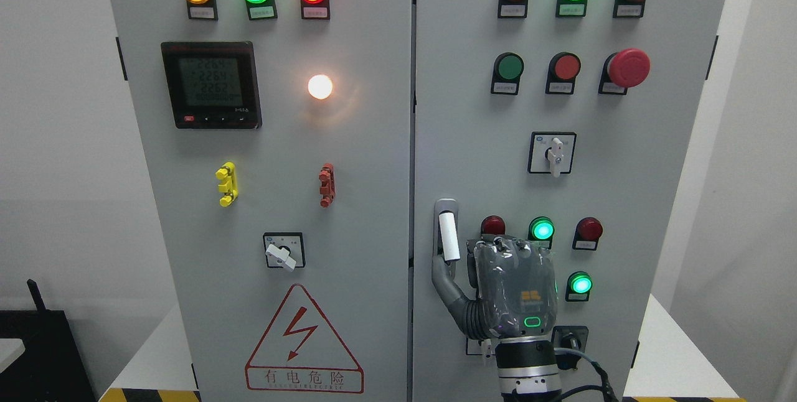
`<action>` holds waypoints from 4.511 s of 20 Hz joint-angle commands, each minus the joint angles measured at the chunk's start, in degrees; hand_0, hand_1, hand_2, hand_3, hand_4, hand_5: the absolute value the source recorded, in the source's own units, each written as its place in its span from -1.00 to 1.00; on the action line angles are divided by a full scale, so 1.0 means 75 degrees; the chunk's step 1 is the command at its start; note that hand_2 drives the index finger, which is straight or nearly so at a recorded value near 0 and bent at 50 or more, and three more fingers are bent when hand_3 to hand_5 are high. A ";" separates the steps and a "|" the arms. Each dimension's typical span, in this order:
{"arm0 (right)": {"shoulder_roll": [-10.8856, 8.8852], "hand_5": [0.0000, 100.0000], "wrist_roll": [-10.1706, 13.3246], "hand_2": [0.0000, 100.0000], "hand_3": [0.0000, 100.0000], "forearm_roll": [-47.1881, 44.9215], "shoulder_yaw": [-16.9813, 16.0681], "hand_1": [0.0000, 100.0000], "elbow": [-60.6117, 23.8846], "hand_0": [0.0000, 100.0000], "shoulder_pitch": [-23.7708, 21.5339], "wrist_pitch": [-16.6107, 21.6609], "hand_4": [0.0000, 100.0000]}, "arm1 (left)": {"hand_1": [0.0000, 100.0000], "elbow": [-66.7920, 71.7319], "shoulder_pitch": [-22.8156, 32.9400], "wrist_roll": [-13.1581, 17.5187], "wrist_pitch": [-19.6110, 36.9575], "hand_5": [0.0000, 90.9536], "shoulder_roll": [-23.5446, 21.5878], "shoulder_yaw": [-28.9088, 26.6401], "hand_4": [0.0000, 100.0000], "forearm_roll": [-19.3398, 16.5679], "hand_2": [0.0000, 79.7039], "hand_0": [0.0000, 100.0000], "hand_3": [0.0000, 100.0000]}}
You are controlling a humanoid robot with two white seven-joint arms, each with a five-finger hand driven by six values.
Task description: Release door handle
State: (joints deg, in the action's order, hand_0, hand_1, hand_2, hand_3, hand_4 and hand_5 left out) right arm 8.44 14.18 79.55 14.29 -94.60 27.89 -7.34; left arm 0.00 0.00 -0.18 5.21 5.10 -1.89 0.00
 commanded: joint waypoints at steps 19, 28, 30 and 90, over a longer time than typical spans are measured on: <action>0.0000 0.93 0.0031 1.00 1.00 -0.0013 -0.0090 -0.10 -0.0125 -0.06 -0.0003 -0.0041 1.00 | -0.22 0.0187 -0.0117 0.0000 -0.0003 -1.00 0.0000 -0.0018 -1.00 -0.0223 -1.00 -0.76 -1.00; 0.0012 0.93 0.0019 1.00 1.00 -0.0001 -0.0101 -0.10 -0.0125 -0.02 -0.0003 -0.0052 1.00 | -0.22 0.0176 -0.0117 0.0000 -0.0003 -1.00 0.0000 -0.0018 -1.00 -0.0223 -1.00 -0.76 -1.00; 0.0012 0.93 0.0019 1.00 1.00 -0.0001 -0.0171 -0.10 -0.0113 -0.02 -0.0026 -0.0052 1.00 | -0.22 0.0176 -0.0117 0.0000 -0.0003 -1.00 0.0000 -0.0018 -1.00 -0.0211 -1.00 -0.76 -1.00; 0.0012 0.93 0.0078 1.00 1.00 -0.0013 -0.0476 -0.13 -0.0160 0.01 0.0055 -0.0170 1.00 | -0.22 0.0187 -0.0117 0.0000 -0.0003 -1.00 0.0000 -0.0018 -1.00 -0.0211 -1.00 -0.76 -1.00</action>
State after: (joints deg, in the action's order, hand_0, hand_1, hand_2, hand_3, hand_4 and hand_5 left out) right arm 8.53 14.65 79.46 11.42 -95.84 28.16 -8.58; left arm 0.00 0.00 -0.17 5.22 5.10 -1.94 0.00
